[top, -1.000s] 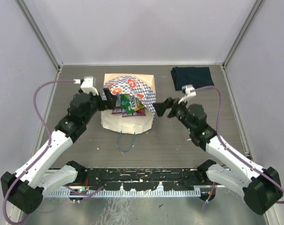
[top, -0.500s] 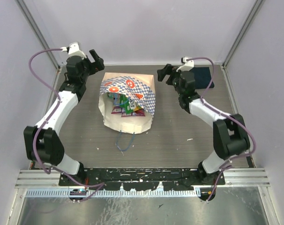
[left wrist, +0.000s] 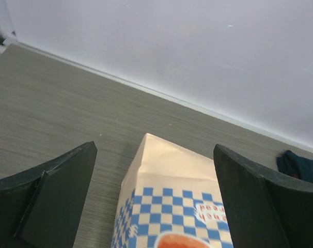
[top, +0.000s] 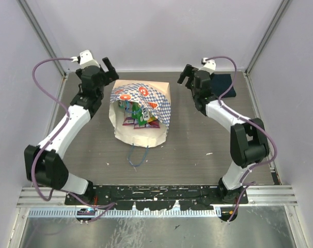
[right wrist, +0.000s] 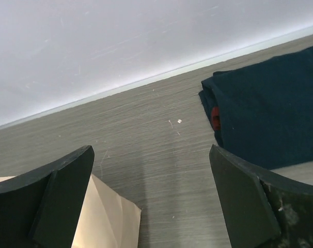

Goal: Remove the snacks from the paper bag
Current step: Adjust the paper bag at the center of the board.

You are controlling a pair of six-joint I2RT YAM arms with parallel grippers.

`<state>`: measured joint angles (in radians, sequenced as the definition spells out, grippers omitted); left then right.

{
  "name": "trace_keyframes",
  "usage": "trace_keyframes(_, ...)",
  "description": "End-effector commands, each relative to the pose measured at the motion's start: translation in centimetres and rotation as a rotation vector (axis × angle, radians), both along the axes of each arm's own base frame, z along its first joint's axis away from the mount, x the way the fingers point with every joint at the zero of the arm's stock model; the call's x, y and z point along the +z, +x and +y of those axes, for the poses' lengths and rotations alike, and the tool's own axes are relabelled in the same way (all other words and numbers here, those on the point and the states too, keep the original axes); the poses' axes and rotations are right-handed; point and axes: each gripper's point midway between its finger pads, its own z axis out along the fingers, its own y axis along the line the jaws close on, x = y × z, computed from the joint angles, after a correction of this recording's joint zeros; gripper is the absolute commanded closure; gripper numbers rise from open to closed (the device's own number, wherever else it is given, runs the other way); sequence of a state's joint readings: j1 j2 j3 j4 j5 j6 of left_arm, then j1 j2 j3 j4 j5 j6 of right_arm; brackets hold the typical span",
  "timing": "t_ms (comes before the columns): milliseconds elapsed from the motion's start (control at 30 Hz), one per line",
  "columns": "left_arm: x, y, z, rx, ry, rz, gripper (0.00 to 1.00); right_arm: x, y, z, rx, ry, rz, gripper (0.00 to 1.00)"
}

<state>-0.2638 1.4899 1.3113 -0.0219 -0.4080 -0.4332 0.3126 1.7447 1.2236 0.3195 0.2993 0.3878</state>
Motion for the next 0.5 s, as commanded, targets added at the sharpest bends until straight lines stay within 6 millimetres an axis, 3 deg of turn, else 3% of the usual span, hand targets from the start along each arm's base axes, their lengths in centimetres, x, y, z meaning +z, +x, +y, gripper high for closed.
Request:
trace_keyframes(0, 3.5, -1.4, 0.9, 0.018, 0.078, -0.152, 0.02, 6.7, -3.4, -2.0, -0.105, 0.163, -0.109, 0.0)
trace_keyframes(100, 2.7, -1.9, -0.6, -0.065, 0.211, -0.113, 0.01, 4.2, -7.7, -1.6, -0.072, 0.211, 0.018, 0.0)
trace_keyframes(167, 2.8, -3.3, -1.7, -0.147, 0.255, -0.136, 0.02, 3.0, -10.8, -1.6, -0.043, 0.201, 0.067, 0.0)
trace_keyframes(300, 4.1, -6.5, -2.2, -0.264, 0.334, -0.121, 0.02, 0.6, -16.2, -2.5, -0.002, 0.198, 0.125, 0.0)
trace_keyframes(467, 4.3, -10.2, -3.0, -0.41, 0.366, -0.044, 0.02, -2.3, -21.4, -0.2, 0.198, 0.203, 0.229, 0.0)
